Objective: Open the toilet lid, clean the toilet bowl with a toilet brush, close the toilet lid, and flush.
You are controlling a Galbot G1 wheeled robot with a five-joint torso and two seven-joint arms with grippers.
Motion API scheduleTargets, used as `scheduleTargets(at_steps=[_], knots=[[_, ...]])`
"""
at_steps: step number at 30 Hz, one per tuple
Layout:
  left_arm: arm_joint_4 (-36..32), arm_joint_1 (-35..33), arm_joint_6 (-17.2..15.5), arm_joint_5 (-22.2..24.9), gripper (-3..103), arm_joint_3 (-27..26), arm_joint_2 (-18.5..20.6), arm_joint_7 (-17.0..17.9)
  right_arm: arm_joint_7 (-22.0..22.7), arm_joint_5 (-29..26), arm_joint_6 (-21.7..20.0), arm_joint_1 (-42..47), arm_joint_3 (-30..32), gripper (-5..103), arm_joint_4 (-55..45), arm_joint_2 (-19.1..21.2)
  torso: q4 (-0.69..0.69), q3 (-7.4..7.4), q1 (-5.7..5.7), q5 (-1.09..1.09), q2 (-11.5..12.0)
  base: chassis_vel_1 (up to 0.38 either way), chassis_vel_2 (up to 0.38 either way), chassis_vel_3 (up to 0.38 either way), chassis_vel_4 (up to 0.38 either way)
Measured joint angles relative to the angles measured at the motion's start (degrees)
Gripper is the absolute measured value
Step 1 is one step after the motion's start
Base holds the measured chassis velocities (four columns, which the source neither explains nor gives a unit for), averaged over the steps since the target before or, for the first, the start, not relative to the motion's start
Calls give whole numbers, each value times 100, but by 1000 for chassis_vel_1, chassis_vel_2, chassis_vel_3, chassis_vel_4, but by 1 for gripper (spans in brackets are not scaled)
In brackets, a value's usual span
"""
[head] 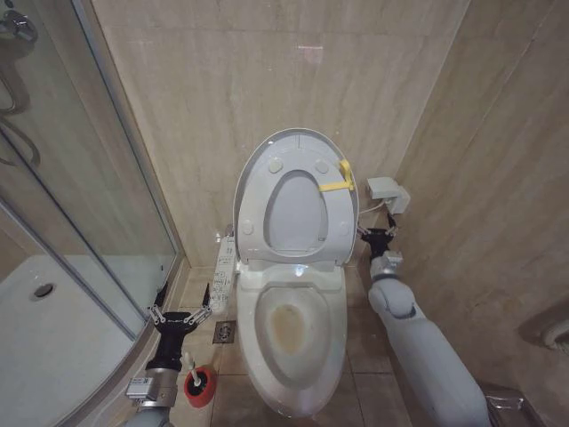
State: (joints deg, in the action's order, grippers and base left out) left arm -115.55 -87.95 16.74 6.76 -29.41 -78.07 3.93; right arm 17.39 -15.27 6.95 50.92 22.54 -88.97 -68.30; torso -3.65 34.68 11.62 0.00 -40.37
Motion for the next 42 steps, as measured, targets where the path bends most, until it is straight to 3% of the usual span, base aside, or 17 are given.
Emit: scheduleTargets(at_steps=[7,12,18,28,32,42], knots=[[0,0,0,0,100,0,0,-1,-21,11,45,453,166,100,-272,42,-1,0,0,0,0,0,0,0,0],[0,0,0,0,100,0,0,-1,-16,77,45,300,247,100,-101,51,-2,0,0,1,0,0,0,0,0],[0,0,0,0,100,0,0,0,-6,18,-45,-444,240,100,410,72,-2,1,0,-1,0,0,0,0,0],[0,0,0,0,100,0,0,-1,296,-182,-314,-1441,-444,100,745,-185,0,1,1,-1,0,0,0,0,0],[0,1,0,0,100,0,0,0,322,-206,-327,-1445,-580,100,643,-175,-7,1,1,0,1,0,0,0,0],[0,0,0,0,100,0,0,-1,219,-208,-122,-891,-563,100,73,55,-2,0,1,-1,0,0,0,0,0]])
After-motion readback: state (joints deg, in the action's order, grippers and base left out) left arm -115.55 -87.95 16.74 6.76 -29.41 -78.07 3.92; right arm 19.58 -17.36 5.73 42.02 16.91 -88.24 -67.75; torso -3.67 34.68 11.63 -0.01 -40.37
